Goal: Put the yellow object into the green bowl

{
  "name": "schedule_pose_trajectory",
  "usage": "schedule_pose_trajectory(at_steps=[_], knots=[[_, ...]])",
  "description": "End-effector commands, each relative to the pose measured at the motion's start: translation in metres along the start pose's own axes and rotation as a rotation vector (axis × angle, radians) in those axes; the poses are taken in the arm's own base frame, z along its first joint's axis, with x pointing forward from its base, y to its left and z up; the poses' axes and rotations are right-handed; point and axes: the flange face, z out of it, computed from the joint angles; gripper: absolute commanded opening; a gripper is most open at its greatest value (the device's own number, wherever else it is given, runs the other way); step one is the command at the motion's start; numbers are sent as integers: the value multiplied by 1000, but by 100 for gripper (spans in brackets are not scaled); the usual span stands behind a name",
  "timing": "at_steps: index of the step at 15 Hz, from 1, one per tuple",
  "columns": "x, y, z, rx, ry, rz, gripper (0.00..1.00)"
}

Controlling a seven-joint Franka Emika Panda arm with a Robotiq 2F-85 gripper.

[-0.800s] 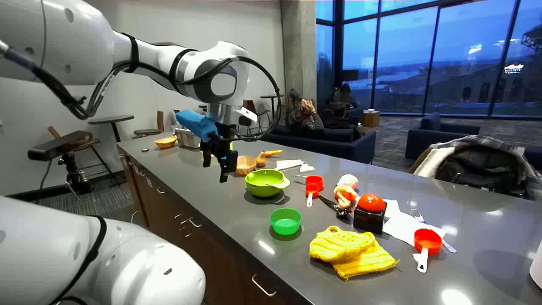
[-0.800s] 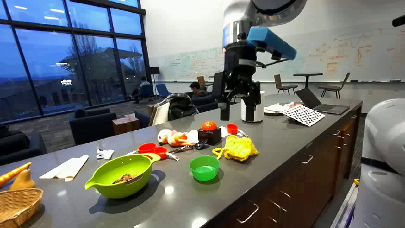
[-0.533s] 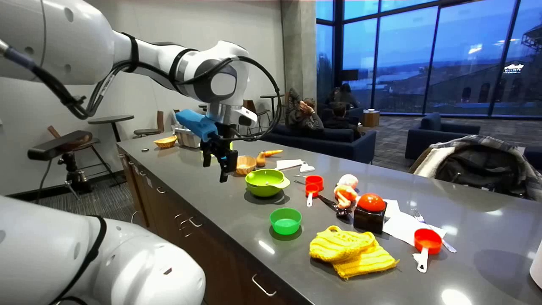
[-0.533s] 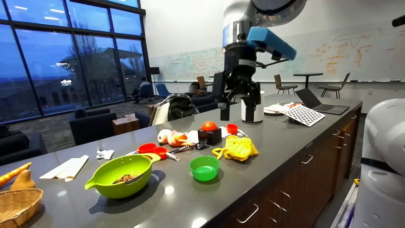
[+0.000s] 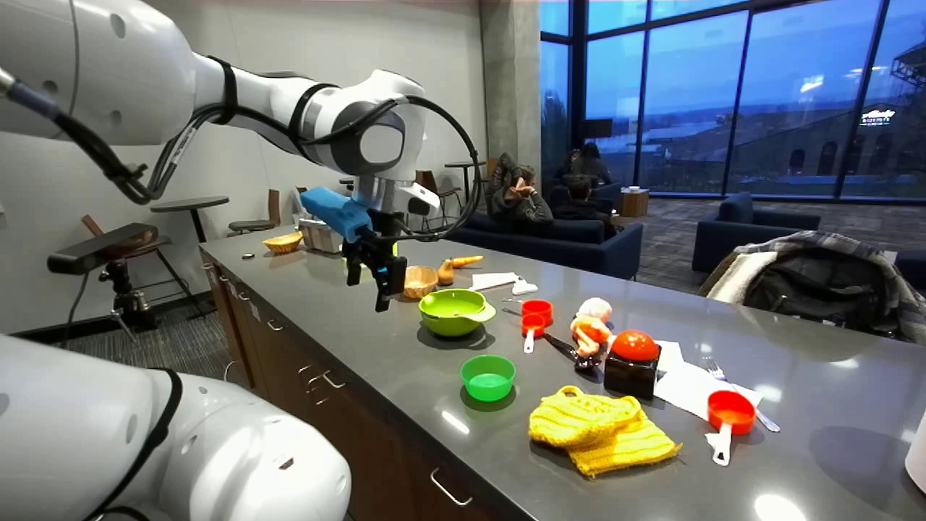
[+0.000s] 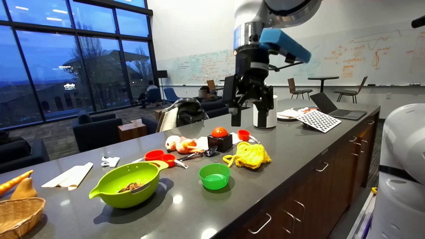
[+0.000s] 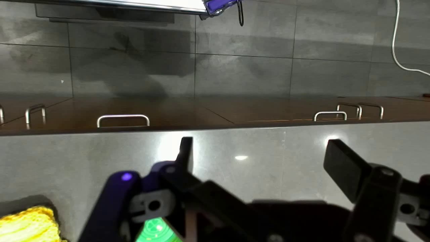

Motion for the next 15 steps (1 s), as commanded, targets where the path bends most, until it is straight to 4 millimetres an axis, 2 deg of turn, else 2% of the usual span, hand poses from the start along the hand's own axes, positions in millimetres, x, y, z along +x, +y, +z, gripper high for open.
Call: schedule_pose_trajectory(at_steps=[1, 5, 10, 11, 12, 15], knots=[[-1, 10, 1, -11, 3, 10, 100], [13, 58, 1, -116, 35, 112, 100], [41, 131, -21, -241, 144, 243, 100], [32, 112, -14, -211, 110, 213, 100], [34, 119, -16, -212, 115, 226, 100], [35, 117, -13, -212, 107, 217, 100]])
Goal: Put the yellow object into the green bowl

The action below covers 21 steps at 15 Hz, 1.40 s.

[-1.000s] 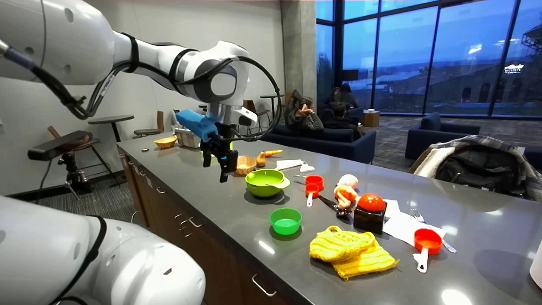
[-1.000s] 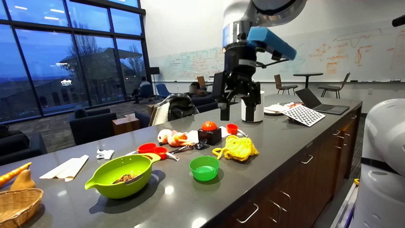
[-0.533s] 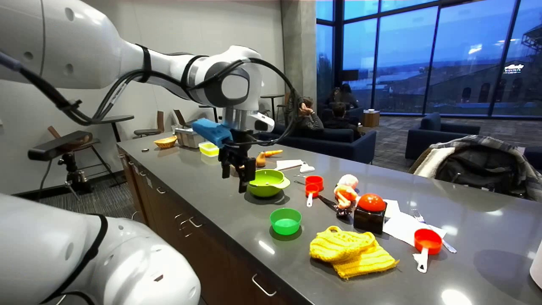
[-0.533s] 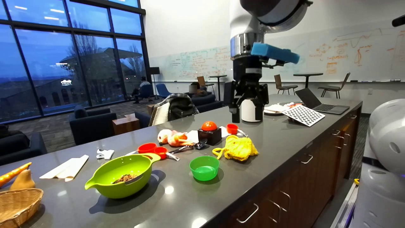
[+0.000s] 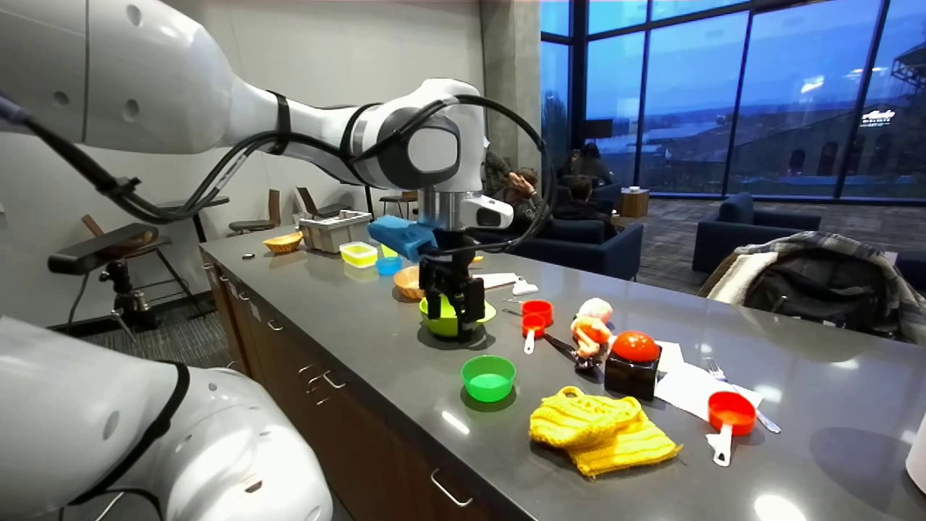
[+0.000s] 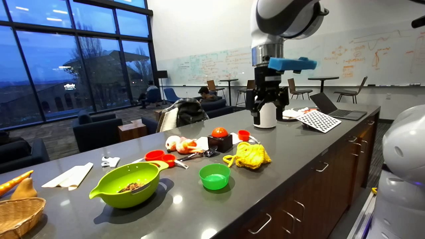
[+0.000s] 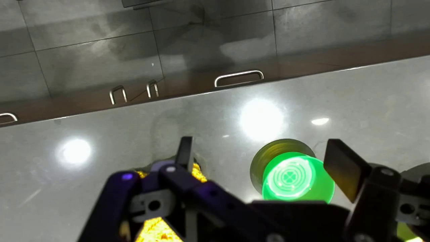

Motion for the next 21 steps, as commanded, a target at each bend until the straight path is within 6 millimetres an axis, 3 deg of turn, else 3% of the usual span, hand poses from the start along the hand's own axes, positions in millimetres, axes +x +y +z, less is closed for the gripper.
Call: schedule_pose_trajectory(at_steps=[1, 7, 9, 17, 21], knots=[[-1, -2, 0, -3, 0, -4, 100], [-1, -3, 0, -4, 0, -7, 100], [11, 0, 13, -6, -38, 3, 100], [93, 41, 69, 77, -182, 18, 100], [140, 50, 82, 45, -141, 86, 100]])
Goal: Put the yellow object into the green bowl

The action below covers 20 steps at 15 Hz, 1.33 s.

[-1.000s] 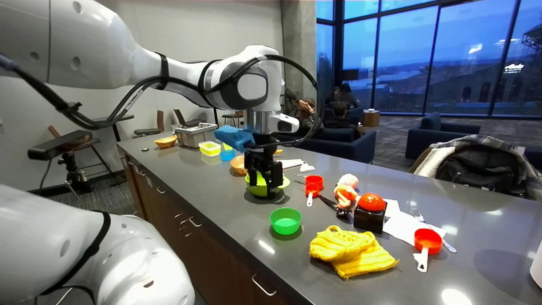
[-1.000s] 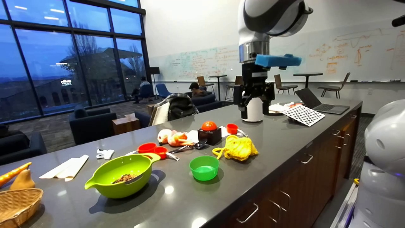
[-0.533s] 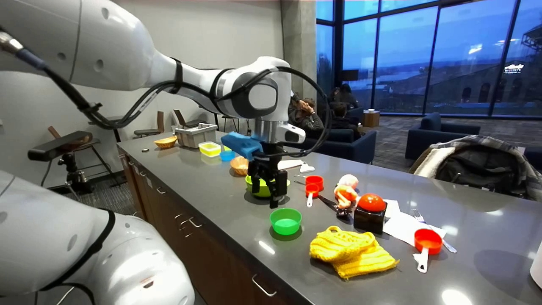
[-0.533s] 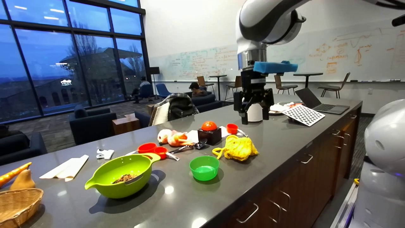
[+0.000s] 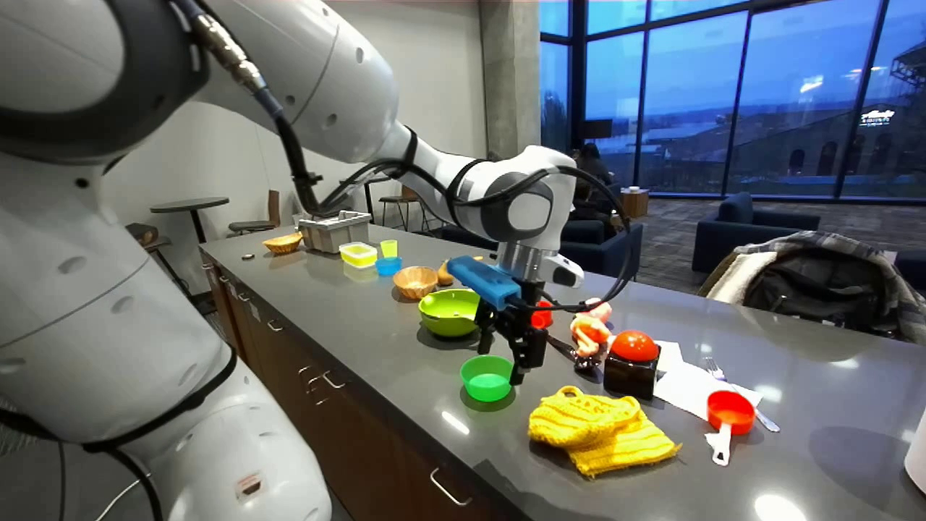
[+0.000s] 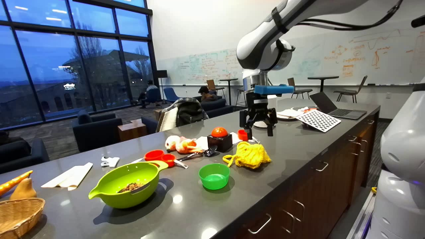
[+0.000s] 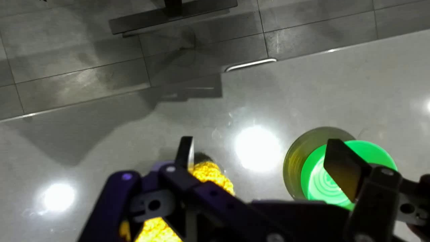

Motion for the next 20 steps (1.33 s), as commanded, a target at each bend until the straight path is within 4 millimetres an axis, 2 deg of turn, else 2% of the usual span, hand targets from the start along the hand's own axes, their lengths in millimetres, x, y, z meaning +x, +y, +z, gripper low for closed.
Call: schedule_pose_trajectory(at_steps=[1, 5, 7, 8, 9, 12, 17, 20], knots=[[51, 4, -3, -12, 50, 64, 100], [96, 6, -13, -55, 185, 150, 100], [108, 5, -18, -81, 243, 200, 100], [101, -1, -27, -86, 263, 203, 100], [102, 5, -13, -67, 220, 172, 100], [104, 0, -22, -72, 243, 190, 100], [104, 0, -22, -71, 245, 195, 100], [114, 21, -14, -57, 228, 237, 100]])
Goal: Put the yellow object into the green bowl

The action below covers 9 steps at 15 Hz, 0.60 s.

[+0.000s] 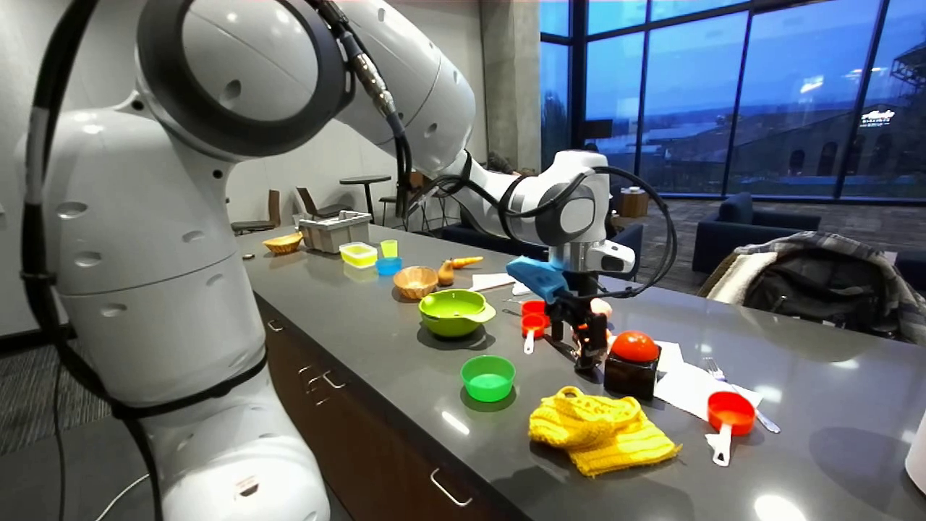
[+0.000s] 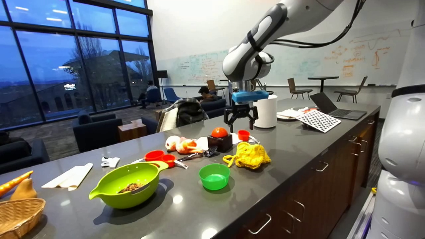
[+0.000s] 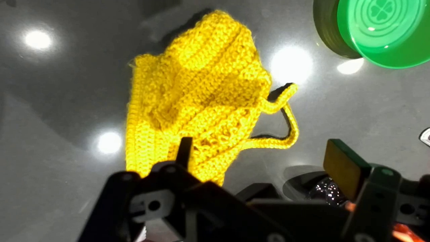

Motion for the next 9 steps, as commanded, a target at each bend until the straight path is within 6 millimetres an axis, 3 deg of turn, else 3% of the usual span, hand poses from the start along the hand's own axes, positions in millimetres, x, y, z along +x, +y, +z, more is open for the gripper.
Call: schedule_pose_trajectory(at_steps=[1, 9], knots=[[13, 20, 11, -2, -15, 43, 100], [26, 47, 46, 46, -24, 134, 100]])
